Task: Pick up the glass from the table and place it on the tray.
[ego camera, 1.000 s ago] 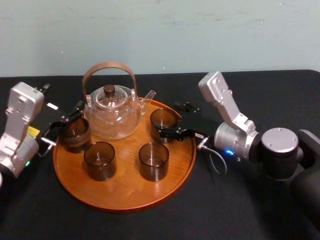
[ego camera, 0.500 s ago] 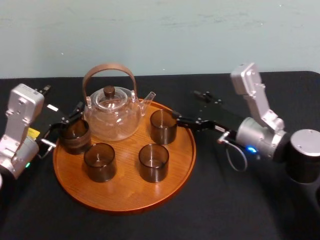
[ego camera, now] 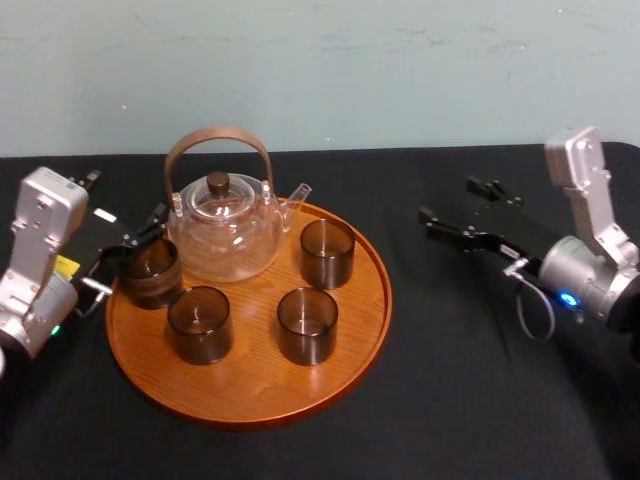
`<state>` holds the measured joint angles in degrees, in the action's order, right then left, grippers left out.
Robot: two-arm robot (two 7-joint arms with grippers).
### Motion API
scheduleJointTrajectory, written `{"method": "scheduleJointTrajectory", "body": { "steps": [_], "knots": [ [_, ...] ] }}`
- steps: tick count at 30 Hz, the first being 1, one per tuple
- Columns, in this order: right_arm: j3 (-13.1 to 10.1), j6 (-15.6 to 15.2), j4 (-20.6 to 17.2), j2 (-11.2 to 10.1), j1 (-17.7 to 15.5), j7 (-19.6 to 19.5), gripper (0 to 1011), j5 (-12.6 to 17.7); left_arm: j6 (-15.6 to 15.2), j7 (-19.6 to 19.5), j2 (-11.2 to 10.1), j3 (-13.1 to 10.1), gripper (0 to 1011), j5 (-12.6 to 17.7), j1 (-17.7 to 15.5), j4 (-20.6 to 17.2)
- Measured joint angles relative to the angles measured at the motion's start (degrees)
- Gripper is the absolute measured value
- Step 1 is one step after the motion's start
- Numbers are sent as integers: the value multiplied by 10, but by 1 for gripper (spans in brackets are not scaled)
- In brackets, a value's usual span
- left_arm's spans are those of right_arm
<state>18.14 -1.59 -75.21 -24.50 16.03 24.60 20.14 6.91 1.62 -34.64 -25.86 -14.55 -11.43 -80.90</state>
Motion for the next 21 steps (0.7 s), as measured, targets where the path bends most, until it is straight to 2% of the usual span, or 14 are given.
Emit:
{"method": "scheduleJointTrajectory", "body": {
  "steps": [6, 21],
  "knots": [
    [-13, 2, 9, -3, -8, -7, 1002, 0, 0, 0, 0, 0, 1001, 0, 0, 0],
    [-12, 2, 8, -3, -7, -7, 1002, 1, 0, 0, 0, 0, 1001, 0, 0, 0]
  ]
}}
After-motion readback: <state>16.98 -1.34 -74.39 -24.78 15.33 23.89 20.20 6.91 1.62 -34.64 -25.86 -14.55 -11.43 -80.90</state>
